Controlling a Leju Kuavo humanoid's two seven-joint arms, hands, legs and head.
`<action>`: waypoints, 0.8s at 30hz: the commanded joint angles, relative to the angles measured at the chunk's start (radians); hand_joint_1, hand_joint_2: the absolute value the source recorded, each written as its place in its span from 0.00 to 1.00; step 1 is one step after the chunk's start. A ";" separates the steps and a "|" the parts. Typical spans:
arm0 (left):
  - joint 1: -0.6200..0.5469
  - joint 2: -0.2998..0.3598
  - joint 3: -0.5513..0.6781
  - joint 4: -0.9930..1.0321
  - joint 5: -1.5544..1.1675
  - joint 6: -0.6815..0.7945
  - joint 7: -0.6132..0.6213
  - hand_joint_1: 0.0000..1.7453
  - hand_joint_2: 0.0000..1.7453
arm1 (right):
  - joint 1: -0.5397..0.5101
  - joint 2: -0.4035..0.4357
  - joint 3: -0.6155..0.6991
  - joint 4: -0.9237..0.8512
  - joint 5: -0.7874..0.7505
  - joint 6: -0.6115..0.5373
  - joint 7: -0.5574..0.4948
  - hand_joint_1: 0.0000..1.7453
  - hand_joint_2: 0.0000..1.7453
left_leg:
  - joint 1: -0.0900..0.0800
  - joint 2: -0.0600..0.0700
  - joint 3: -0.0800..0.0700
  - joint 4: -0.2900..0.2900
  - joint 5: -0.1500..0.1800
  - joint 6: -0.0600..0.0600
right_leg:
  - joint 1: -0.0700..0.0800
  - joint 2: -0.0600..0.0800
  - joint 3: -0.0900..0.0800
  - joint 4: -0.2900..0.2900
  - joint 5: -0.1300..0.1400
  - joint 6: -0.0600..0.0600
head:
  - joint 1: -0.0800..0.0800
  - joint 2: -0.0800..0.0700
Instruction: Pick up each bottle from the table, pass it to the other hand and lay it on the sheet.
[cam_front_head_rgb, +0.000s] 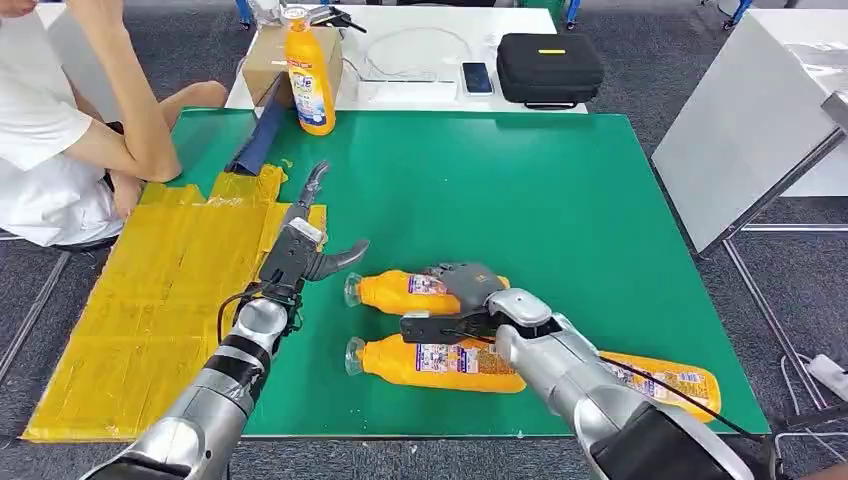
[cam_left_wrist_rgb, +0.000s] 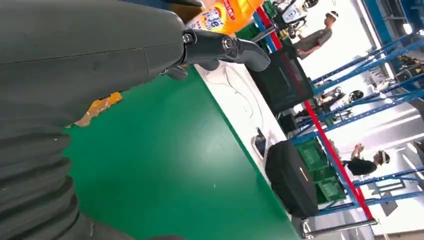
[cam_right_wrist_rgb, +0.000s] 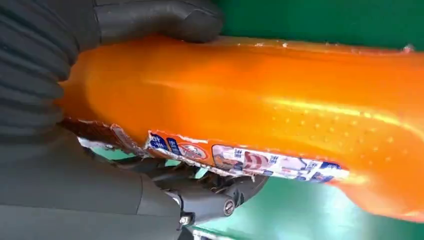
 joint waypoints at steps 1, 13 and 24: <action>-0.005 0.023 -0.016 0.007 0.003 -0.003 0.017 0.00 1.00 | -0.005 0.020 0.019 0.032 0.043 -0.106 0.059 1.00 1.00 | 0.001 -0.001 0.003 0.000 -0.002 -0.002 | 0.000 0.001 0.003 0.000 -0.001 -0.002 | 0.000 0.000; 0.042 0.033 -0.002 -0.090 -0.021 -0.010 0.056 0.00 1.00 | 0.033 0.027 -0.084 -0.080 0.133 -0.299 0.111 1.00 1.00 | 0.001 -0.002 0.003 0.001 -0.002 -0.003 | 0.001 0.001 0.003 0.001 -0.002 -0.002 | 0.000 0.000; 0.069 0.039 0.010 -0.141 -0.034 -0.020 0.077 0.00 1.00 | 0.112 0.011 -0.271 -0.274 0.288 -0.486 0.156 1.00 1.00 | 0.001 -0.001 0.002 0.001 -0.002 -0.003 | 0.001 0.002 0.002 0.000 -0.002 -0.002 | 0.000 0.000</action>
